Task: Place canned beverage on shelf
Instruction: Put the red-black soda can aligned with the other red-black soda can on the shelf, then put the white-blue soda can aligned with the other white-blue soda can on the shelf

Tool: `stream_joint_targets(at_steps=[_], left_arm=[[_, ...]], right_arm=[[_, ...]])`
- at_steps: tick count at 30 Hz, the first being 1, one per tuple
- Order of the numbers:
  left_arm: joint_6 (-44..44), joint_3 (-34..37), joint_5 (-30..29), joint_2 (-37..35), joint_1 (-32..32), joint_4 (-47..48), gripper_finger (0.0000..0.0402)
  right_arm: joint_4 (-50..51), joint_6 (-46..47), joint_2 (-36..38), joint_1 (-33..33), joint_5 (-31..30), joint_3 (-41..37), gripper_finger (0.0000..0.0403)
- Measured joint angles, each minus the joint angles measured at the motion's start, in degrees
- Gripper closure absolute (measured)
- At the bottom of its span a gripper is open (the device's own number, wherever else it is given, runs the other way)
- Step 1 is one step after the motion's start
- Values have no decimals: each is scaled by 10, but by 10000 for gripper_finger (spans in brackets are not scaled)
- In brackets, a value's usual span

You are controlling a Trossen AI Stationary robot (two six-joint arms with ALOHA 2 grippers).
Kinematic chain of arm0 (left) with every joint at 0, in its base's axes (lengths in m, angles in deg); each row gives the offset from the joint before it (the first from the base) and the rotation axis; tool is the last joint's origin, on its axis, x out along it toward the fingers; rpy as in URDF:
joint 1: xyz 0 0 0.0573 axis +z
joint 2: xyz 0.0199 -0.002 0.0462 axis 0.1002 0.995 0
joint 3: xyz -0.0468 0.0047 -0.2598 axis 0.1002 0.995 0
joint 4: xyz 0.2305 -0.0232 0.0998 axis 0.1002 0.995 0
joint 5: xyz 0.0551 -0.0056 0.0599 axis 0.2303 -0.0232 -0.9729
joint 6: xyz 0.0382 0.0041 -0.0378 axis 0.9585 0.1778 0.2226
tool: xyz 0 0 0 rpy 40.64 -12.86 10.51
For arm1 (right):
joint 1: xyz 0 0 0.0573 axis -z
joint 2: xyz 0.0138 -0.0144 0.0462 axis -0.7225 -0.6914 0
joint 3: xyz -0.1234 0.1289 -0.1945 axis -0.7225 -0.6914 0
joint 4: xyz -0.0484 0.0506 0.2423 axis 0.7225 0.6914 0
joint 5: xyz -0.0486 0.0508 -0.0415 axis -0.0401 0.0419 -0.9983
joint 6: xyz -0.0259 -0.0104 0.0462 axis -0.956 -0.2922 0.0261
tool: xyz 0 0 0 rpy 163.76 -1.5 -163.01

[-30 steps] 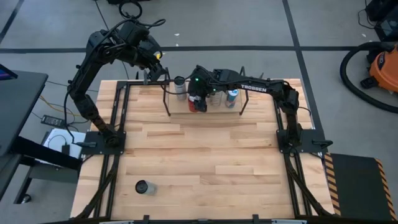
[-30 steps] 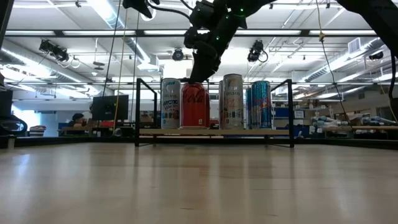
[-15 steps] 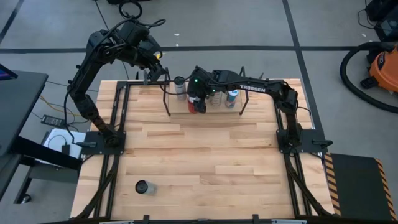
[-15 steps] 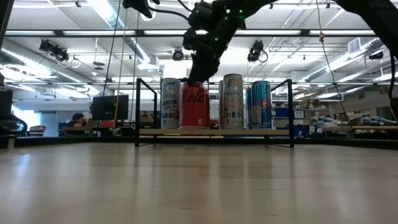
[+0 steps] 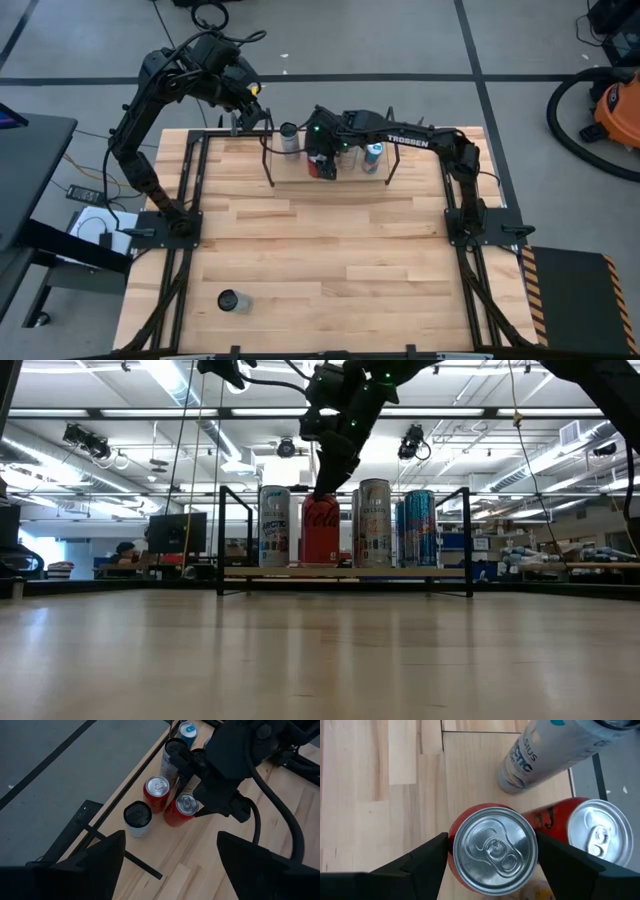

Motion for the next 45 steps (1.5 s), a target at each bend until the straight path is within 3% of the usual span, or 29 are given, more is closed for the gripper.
stream_joint_targets(at_steps=[15, 28, 37, 43, 45], left_arm=[[0, 0, 0, 0, 0, 0, 86], [0, 0, 0, 0, 0, 0, 86], [12, 4, -12, 0, 0, 1, 86], [14, 6, -13, 0, -2, 22, 86], [14, 6, -13, 0, -6, 31, 86]], right_arm=[[23, -14, -3, 11, 29, 21, 103], [16, -23, -3, 10, 35, 24, 71], [96, -20, -1, 1, 27, 145, 70], [244, 6, 0, -15, 18, 271, 70], [265, 19, 17, -22, 6, 265, 70]])
